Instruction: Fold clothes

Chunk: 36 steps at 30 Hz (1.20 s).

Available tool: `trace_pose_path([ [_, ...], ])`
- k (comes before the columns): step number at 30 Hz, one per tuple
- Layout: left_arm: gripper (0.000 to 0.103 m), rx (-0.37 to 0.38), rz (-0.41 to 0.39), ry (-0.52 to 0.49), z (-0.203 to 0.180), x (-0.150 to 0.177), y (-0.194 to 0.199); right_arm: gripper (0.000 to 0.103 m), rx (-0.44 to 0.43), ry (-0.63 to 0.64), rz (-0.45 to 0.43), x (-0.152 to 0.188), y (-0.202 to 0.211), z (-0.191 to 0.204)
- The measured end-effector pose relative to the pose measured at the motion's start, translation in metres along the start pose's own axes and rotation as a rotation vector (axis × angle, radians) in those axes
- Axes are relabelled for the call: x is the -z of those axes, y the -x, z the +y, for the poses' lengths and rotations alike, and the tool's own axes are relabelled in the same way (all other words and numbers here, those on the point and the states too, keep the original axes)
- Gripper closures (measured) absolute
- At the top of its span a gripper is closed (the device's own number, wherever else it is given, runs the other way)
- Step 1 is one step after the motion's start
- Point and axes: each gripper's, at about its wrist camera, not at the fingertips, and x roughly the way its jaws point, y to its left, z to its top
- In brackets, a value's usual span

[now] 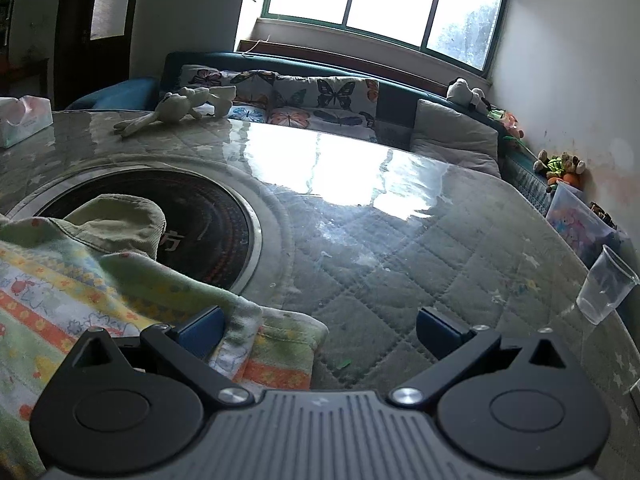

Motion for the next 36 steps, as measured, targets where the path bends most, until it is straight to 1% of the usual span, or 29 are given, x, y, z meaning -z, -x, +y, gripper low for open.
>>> trace_pose_path([
  [2,0.0,0.017,0.01,0.023,0.004,0.001,-0.003,0.0,0.002,0.003,0.007,0.0,-0.002,0.0],
  [5,0.0,0.023,0.016,0.031,0.005,0.003,-0.002,0.0,0.0,-0.002,0.012,0.0,-0.004,-0.001],
  [10,0.0,0.029,0.005,0.039,0.006,0.003,0.011,0.0,0.003,-0.01,-0.013,-0.001,0.008,-0.002],
  [14,0.0,0.05,0.001,0.054,0.008,0.005,0.021,0.0,-0.024,-0.019,-0.022,0.002,0.02,-0.002],
  [20,0.0,0.059,-0.004,0.065,0.008,0.012,0.034,0.0,-0.07,0.013,-0.029,0.013,0.038,0.008],
  [26,0.0,0.078,-0.01,0.071,0.006,0.02,0.044,0.0,-0.124,0.009,-0.043,0.02,0.056,0.016],
  [36,0.0,0.132,-0.051,0.093,0.005,0.027,0.062,0.0,-0.18,0.004,-0.048,0.033,0.075,0.028],
])
